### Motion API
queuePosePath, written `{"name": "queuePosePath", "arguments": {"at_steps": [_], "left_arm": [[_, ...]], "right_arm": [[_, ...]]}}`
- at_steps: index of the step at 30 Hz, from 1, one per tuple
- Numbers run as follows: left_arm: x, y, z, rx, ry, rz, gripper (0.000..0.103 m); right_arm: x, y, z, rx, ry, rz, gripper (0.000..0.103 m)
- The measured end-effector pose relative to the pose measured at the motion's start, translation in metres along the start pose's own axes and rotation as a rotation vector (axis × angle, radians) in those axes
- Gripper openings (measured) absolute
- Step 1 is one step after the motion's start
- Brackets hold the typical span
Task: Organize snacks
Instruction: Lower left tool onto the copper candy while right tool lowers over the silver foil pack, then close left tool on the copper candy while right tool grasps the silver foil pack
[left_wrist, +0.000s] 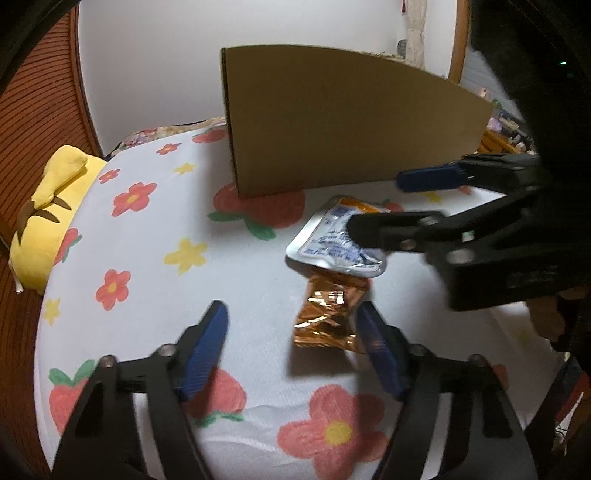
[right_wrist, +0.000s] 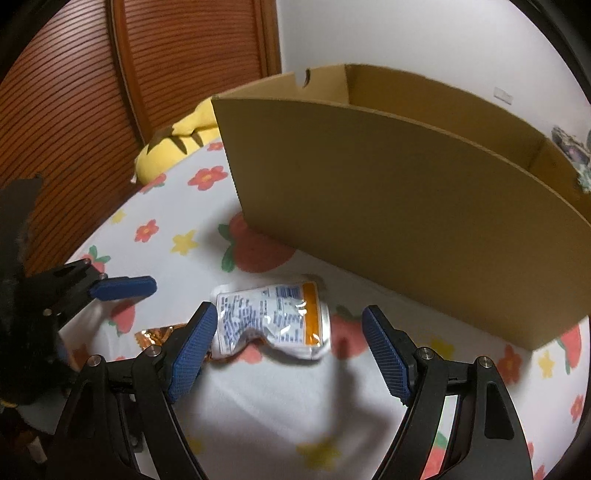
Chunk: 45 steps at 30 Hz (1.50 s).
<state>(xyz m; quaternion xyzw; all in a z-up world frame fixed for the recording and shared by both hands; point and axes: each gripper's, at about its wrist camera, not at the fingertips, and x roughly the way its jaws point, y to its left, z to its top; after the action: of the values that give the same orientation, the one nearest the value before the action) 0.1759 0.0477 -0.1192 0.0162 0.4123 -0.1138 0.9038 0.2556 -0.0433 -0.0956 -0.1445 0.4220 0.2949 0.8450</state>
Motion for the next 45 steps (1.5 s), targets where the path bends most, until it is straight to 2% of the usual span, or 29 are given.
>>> {"name": "queuePosePath", "arguments": {"at_steps": [2,8,12,15,28,36,42,45], "left_arm": [[-0.002,-0.001,0.001,0.005,-0.011,-0.011,0.059],[-0.003,-0.010,0.009,0.048,-0.023,-0.037,0.057],[0.003,-0.012,0.007,0.070,0.010,-0.033,0.027],[-0.001,-0.008,0.005,0.060,0.005,-0.052,0.021],[-0.025,0.024,0.003,-0.025,-0.051,-0.020,0.020],[-0.023,0.030,0.002,-0.045,-0.053,-0.014,0.020],[-0.025,0.029,0.000,-0.050,-0.054,-0.011,0.020],[-0.026,0.029,0.000,-0.051,-0.058,-0.011,0.020]], "right_arm": [[0.003,0.000,0.001,-0.006,0.007,0.004,0.082],[0.002,-0.002,-0.002,0.003,0.012,0.030,0.082],[0.000,-0.004,0.000,0.001,0.010,0.034,0.082],[0.000,-0.005,0.000,0.006,0.011,0.046,0.082],[0.022,0.006,0.001,-0.034,0.052,0.055,0.085],[0.030,0.020,-0.002,-0.124,0.059,-0.008,0.088],[0.031,0.020,-0.003,-0.123,0.053,0.000,0.089],[0.029,0.019,-0.004,-0.114,0.054,0.001,0.085]]}}
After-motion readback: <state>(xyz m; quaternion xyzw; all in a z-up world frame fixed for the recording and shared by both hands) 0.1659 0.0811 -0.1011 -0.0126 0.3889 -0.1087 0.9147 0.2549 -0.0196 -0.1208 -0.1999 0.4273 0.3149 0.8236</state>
